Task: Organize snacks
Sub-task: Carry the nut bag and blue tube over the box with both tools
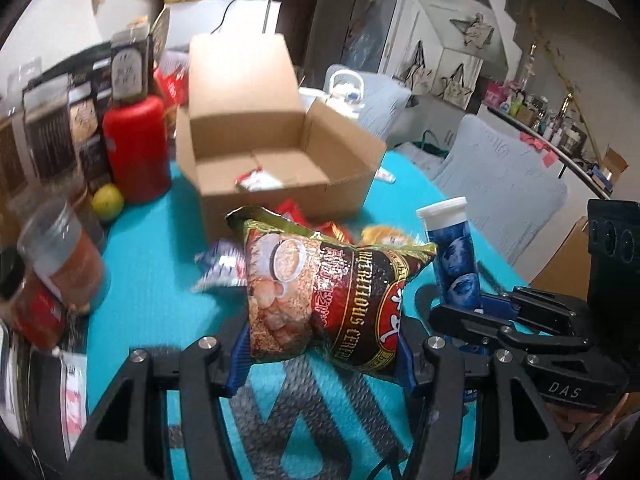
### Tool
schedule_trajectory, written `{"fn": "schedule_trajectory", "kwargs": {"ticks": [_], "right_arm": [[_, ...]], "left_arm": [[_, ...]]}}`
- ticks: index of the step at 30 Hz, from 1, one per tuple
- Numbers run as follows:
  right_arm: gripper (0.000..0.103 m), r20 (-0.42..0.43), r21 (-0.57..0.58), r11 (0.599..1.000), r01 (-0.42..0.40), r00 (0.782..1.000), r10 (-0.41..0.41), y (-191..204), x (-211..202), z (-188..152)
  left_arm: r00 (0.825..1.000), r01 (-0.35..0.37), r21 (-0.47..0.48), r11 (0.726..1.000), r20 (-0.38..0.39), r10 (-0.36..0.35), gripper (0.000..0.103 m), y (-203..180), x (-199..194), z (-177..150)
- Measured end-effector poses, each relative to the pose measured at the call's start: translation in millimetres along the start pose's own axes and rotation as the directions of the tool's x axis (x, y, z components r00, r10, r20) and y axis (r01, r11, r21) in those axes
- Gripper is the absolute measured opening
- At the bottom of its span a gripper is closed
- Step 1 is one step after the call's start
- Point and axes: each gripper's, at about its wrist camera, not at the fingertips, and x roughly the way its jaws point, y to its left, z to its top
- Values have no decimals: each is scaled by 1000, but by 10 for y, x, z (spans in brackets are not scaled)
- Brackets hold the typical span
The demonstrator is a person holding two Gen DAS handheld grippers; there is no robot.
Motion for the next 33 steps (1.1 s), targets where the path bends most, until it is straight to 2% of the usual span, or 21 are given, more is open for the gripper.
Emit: {"fn": "schedule_trajectory", "kwargs": {"ticks": [10, 18, 27, 33], "right_arm": [[28, 67, -40, 999, 0, 998, 2, -62, -37, 559], [28, 104, -85, 996, 5, 995, 4, -123, 88, 1048], [28, 156, -113, 993, 30, 988, -13, -251, 330, 1562], [28, 175, -109, 993, 38, 984, -18, -388, 576, 1865]], "left_arm": [[996, 6, 26, 1000, 92, -8, 56, 4, 36, 519], [988, -7, 17, 1000, 155, 4, 56, 110, 153, 949], [972, -65, -23, 998, 223, 68, 56, 382, 361, 1506], [966, -91, -52, 994, 236, 101, 56, 542, 561, 1791]]}}
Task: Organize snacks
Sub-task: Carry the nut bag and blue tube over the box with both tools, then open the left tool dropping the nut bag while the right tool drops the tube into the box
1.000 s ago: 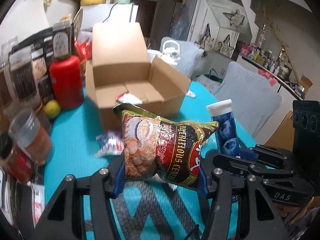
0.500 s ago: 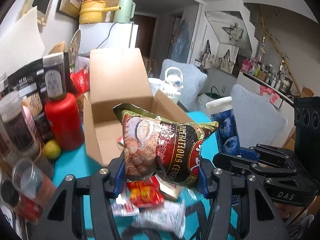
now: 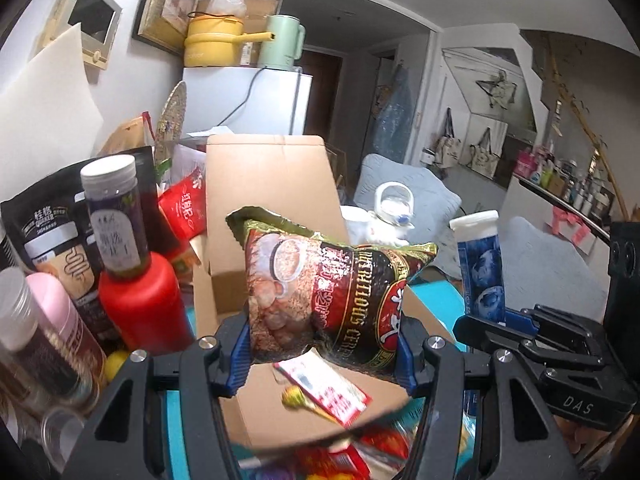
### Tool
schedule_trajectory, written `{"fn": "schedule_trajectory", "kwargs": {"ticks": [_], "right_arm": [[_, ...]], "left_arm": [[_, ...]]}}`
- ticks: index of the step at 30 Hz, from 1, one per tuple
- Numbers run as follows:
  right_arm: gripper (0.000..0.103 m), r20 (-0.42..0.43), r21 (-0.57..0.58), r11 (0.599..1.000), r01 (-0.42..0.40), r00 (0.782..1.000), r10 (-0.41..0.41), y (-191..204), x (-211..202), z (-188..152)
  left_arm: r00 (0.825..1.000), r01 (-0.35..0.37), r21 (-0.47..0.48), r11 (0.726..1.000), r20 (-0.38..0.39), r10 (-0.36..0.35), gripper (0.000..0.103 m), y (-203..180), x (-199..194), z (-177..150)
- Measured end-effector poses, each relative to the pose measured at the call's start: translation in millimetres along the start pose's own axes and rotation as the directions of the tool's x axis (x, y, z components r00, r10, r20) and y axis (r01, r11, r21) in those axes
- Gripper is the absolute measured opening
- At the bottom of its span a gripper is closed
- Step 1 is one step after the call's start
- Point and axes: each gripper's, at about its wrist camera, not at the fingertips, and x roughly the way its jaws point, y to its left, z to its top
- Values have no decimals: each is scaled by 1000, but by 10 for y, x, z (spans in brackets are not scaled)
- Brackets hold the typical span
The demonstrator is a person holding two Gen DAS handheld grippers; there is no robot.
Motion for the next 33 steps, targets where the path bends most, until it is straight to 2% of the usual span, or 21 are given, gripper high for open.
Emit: {"fn": "schedule_trajectory", "kwargs": {"ticks": [6, 10, 16, 22, 30, 33], "right_arm": [[28, -12, 4, 1000, -11, 1000, 11, -130, 360, 166], [28, -55, 21, 999, -44, 997, 46, -196, 643, 183], [28, -91, 36, 998, -57, 994, 60, -272, 978, 163], [28, -165, 66, 996, -55, 984, 65, -342, 1259, 81], [28, -242, 108, 994, -1, 970, 27, -535, 1471, -67], [28, -273, 111, 993, 28, 962, 4, -593, 1564, -120]], "left_arm": [[998, -59, -33, 998, -8, 58, 56, 177, 333, 149], [996, -83, -57, 995, -22, 82, 56, 306, 551, 174], [989, -121, -42, 992, -88, 117, 56, 406, 847, 88], [979, -144, -46, 988, -155, 135, 56, 482, 1095, -14], [956, -156, -38, 987, -255, 141, 56, 483, 1380, -141], [939, -171, -9, 985, -303, 160, 56, 452, 1482, -200]]}}
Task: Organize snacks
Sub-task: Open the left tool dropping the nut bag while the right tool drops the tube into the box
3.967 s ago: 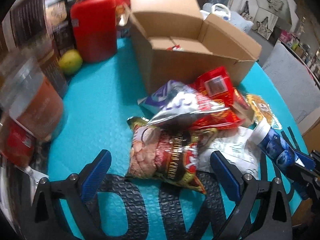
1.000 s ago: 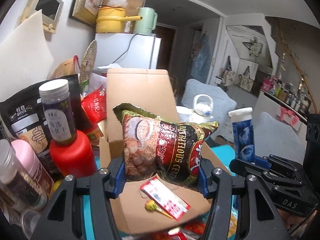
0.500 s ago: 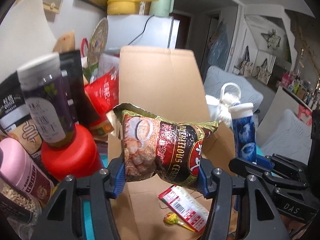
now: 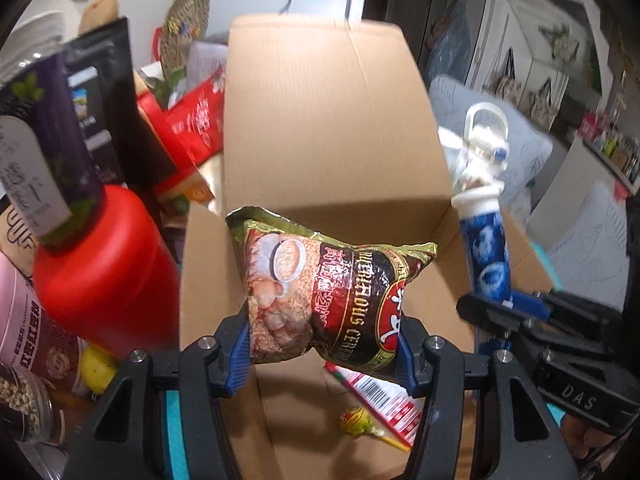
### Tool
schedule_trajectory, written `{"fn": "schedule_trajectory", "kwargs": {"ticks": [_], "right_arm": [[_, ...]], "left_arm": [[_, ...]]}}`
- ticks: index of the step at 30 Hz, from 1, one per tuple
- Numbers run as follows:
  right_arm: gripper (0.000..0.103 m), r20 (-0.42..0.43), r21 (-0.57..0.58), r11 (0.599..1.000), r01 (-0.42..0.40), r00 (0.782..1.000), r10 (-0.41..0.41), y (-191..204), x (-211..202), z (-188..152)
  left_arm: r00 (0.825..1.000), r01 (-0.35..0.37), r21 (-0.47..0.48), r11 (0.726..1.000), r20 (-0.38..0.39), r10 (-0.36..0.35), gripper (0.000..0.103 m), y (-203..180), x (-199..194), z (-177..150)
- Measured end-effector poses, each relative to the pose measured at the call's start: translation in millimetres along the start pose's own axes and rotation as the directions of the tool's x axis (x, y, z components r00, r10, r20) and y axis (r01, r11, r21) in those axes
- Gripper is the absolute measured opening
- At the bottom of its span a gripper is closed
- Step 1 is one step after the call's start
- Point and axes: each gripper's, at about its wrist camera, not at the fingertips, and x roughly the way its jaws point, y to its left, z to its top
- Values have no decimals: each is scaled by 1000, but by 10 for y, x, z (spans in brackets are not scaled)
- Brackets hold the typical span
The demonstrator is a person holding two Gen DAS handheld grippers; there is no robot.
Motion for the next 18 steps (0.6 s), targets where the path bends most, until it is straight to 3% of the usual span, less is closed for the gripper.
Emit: {"fn": "schedule_trajectory", "kwargs": {"ticks": [11, 15, 18], "right_arm": [[28, -92, 6, 998, 62, 994, -61, -62, 245, -64], [28, -121, 5, 996, 94, 988, -92, -76, 330, -78], [29, -140, 6, 994, 113, 984, -111, -90, 368, -89]], "left_arm": [[994, -69, 46, 997, -83, 72, 59, -86, 178, -38], [989, -101, 68, 993, -97, 107, 76, -141, 235, -58], [987, -119, 79, 990, -100, 126, 77, -166, 249, -61]]}}
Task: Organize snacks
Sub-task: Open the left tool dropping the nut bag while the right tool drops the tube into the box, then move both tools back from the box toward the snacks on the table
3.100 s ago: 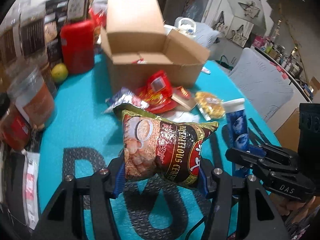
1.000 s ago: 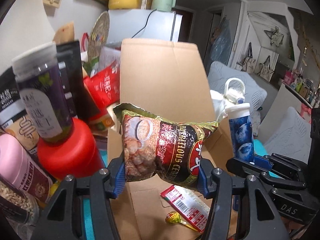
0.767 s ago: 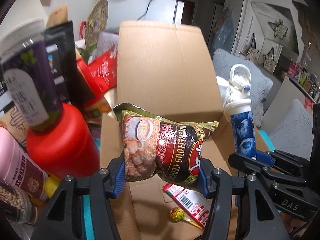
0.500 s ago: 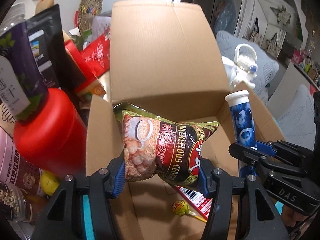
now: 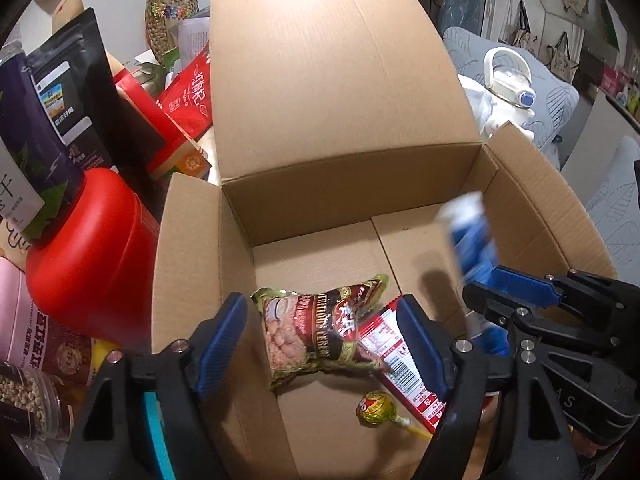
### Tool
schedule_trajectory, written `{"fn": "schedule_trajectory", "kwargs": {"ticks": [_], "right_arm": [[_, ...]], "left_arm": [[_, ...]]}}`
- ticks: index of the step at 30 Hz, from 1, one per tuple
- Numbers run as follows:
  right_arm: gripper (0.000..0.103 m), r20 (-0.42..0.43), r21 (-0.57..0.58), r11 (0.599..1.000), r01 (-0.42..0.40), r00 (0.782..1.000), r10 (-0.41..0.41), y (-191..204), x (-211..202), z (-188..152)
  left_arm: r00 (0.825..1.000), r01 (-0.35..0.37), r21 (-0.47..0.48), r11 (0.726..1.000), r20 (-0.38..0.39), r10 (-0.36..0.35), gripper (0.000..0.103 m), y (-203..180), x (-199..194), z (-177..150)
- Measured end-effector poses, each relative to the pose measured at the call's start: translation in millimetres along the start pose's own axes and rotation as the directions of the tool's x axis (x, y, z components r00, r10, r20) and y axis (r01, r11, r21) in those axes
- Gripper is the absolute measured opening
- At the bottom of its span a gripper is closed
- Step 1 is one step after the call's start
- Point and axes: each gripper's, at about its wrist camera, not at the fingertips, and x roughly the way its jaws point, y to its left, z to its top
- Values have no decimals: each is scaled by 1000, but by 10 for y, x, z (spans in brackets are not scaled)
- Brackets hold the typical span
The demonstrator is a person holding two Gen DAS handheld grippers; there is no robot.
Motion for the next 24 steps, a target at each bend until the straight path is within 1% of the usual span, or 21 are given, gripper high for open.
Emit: {"fn": "schedule_trajectory", "kwargs": {"ticks": [4, 7, 16, 24], "right_arm": [[38, 0, -12, 1000, 6, 1000, -6, 27, -32, -6], [40, 20, -17, 1000, 8, 1000, -7, 37, -113, -8], [41, 105, -44, 999, 14, 994, -9, 116, -468, -12], [41, 203, -77, 997, 12, 979, 4, 287, -979, -95]], "left_arm": [[1000, 13, -10, 1000, 0, -13, 77, 15, -25, -2], [999, 33, -25, 999, 14, -33, 77, 64, -102, 17], [995, 45, -42, 998, 89, -41, 77, 147, -435, 47], [980, 70, -37, 997, 190, -62, 77, 119, -970, -14]]}}
